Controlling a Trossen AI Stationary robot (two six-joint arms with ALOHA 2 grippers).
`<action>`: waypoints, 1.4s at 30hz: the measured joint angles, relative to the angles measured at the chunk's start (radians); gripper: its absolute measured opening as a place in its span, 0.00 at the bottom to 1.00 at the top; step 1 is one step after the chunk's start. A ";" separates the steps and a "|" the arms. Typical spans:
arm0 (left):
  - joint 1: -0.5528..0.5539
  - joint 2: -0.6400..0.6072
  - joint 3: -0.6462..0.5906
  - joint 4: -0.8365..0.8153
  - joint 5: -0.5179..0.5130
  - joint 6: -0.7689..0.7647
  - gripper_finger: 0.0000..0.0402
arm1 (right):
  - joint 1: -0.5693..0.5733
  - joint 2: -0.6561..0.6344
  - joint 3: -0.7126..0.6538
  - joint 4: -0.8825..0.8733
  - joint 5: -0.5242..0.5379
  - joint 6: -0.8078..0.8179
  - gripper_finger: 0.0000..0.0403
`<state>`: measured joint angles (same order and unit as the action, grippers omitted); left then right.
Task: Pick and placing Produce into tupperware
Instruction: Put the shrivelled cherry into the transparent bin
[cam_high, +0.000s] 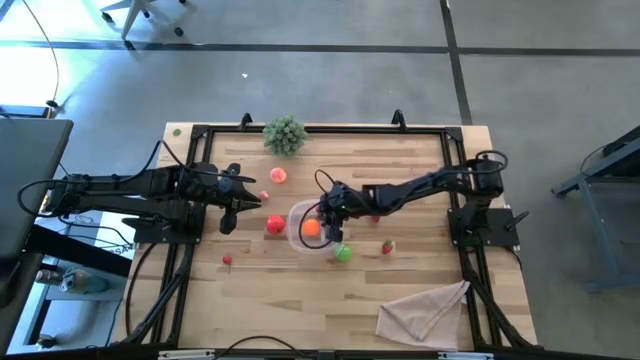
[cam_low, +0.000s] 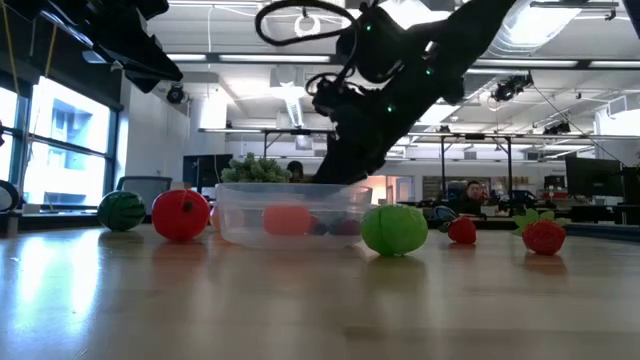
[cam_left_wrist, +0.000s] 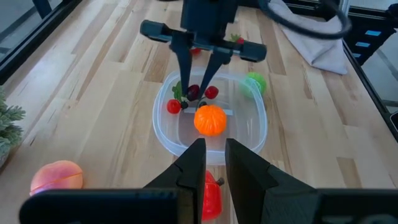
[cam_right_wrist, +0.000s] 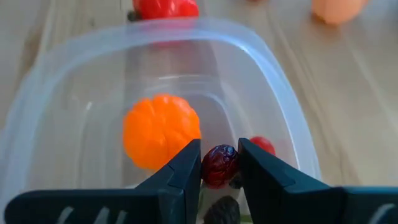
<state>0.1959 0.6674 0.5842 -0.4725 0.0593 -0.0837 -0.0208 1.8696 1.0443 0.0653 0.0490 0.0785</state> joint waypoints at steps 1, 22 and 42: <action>0.000 0.000 0.000 0.000 0.000 0.000 0.13 | 0.000 0.004 0.000 -0.007 0.000 0.000 0.22; 0.000 0.000 0.000 0.000 0.000 0.000 0.13 | -0.001 0.011 0.000 -0.041 0.006 0.000 0.22; 0.000 0.000 0.000 0.000 0.000 0.000 0.13 | -0.001 0.011 0.000 -0.039 0.052 0.000 0.35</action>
<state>0.1959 0.6671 0.5842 -0.4725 0.0597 -0.0840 -0.0219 1.8801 1.0443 0.0265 0.1011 0.0784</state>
